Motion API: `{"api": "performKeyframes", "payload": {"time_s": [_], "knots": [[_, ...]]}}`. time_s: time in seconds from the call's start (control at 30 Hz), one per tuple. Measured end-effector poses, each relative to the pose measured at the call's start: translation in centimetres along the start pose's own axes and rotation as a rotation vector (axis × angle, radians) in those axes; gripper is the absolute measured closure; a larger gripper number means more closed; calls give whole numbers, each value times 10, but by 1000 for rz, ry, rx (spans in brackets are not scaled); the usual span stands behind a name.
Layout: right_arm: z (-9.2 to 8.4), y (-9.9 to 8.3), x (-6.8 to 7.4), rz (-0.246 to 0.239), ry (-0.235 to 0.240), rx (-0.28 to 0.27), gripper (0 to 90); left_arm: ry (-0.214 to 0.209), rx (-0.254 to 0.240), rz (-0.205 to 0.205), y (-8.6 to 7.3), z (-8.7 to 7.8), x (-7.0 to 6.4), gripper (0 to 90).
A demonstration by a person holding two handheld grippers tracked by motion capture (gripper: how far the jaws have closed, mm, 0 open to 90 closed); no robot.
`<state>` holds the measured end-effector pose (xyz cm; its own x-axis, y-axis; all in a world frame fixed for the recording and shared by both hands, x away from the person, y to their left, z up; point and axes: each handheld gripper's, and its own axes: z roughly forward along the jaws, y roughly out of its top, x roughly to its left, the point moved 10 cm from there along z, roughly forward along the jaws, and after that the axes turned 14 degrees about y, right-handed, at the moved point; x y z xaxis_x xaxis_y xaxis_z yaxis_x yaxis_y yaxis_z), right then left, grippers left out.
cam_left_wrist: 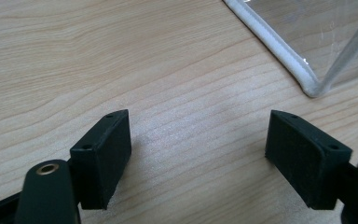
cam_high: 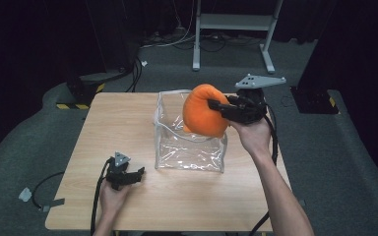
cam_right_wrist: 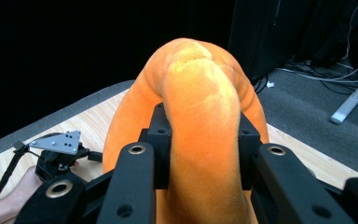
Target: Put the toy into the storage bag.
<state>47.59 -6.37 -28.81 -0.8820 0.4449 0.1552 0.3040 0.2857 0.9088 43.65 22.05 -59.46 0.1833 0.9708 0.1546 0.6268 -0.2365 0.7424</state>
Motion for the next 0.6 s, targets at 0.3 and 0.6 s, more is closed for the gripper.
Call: {"api": "performKeyframes", "payload": {"time_s": [0.3,0.6], "knots": [[16,2,3,0,19,10,687,-1,-2,-7,0,0,0,225],[31,4,5,-2,30,18,686,-1,-4,-10,1,0,-1,227]]}}
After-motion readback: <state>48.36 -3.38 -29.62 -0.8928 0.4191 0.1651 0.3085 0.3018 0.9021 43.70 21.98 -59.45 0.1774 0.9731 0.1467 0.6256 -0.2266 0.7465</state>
